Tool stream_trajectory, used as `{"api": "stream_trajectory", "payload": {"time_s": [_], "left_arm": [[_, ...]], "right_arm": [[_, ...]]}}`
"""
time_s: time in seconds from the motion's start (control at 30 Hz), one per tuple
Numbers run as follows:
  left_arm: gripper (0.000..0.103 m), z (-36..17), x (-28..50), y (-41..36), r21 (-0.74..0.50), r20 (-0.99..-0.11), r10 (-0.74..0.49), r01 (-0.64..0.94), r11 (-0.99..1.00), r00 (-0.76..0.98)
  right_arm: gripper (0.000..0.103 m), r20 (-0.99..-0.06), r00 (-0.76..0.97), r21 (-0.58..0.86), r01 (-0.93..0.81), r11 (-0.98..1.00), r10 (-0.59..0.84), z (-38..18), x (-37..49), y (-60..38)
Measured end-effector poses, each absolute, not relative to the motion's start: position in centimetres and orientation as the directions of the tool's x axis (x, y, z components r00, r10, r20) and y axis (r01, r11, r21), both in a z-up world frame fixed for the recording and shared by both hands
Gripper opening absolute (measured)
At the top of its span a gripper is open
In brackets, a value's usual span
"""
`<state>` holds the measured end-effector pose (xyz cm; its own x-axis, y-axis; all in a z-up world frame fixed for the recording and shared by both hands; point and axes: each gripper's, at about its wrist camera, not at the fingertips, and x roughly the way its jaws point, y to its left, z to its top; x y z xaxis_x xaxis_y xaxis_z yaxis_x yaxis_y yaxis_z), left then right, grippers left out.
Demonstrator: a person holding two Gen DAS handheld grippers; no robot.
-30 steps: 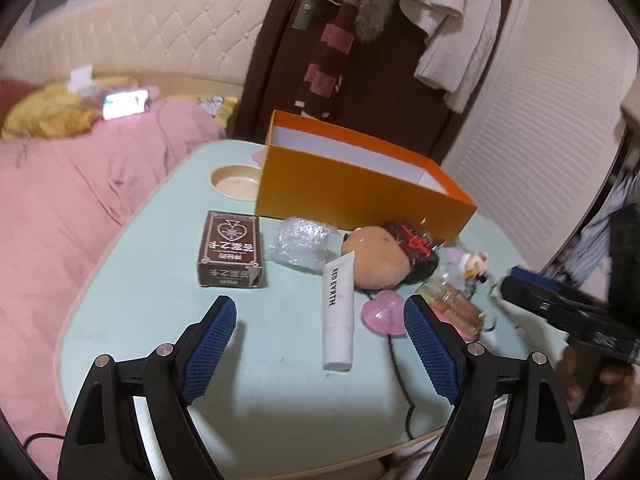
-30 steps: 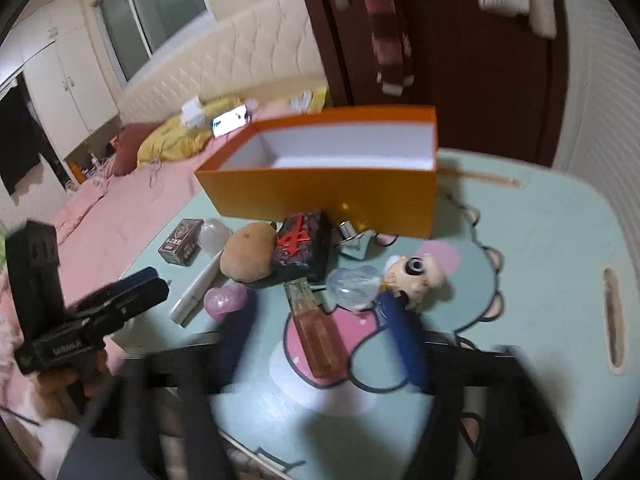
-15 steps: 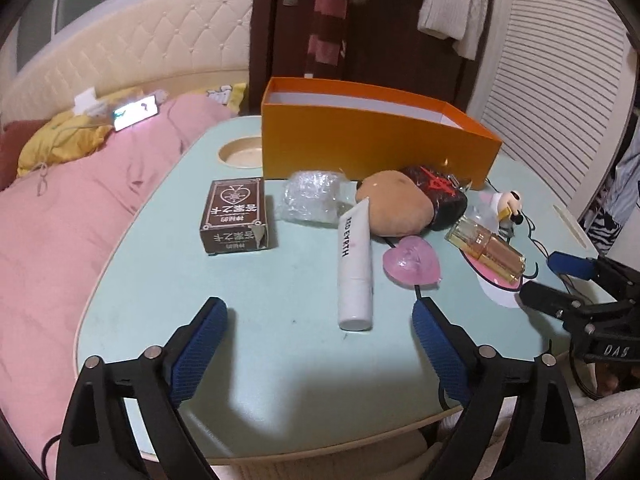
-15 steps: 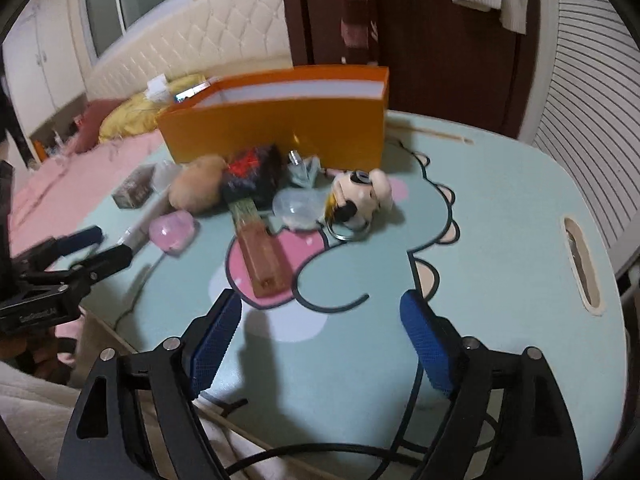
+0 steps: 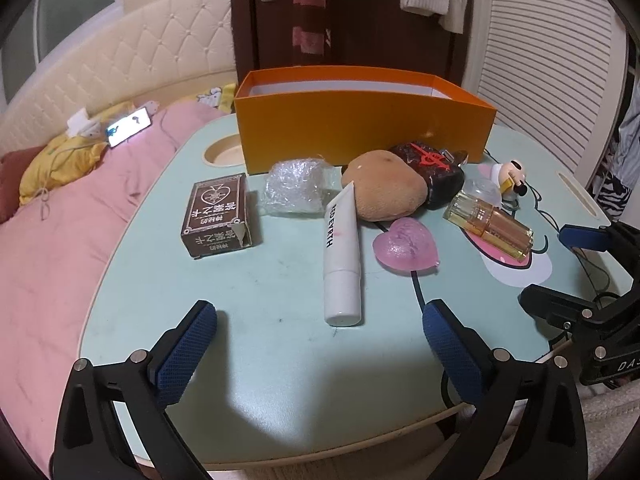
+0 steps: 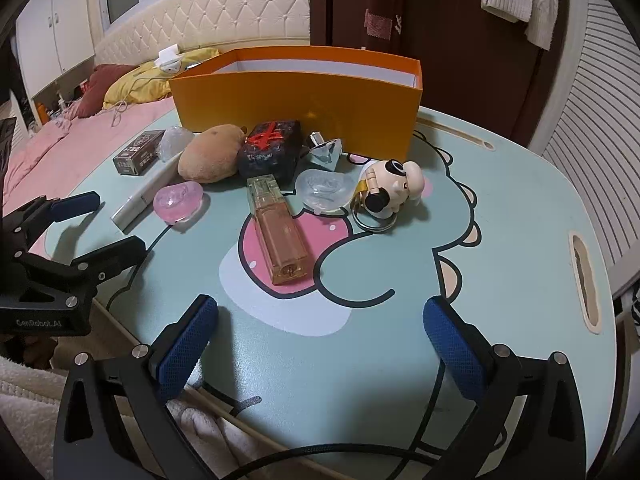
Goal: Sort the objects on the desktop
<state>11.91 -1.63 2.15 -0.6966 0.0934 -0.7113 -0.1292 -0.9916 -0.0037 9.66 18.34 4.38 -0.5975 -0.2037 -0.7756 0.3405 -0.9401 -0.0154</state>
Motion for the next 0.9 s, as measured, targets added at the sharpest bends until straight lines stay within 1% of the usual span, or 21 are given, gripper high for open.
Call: {"api": "stream_trajectory", "payload": {"time_s": [0.9], "left_arm": [[0.103,2.1,11.6,-0.6,0.004,-0.711,0.085,-0.125,-0.992,-0.698]], "right_arm": [[0.103,-0.778,-0.592,-0.009,0.346,-0.938,-0.211,4.5,9.3,18.6]]}}
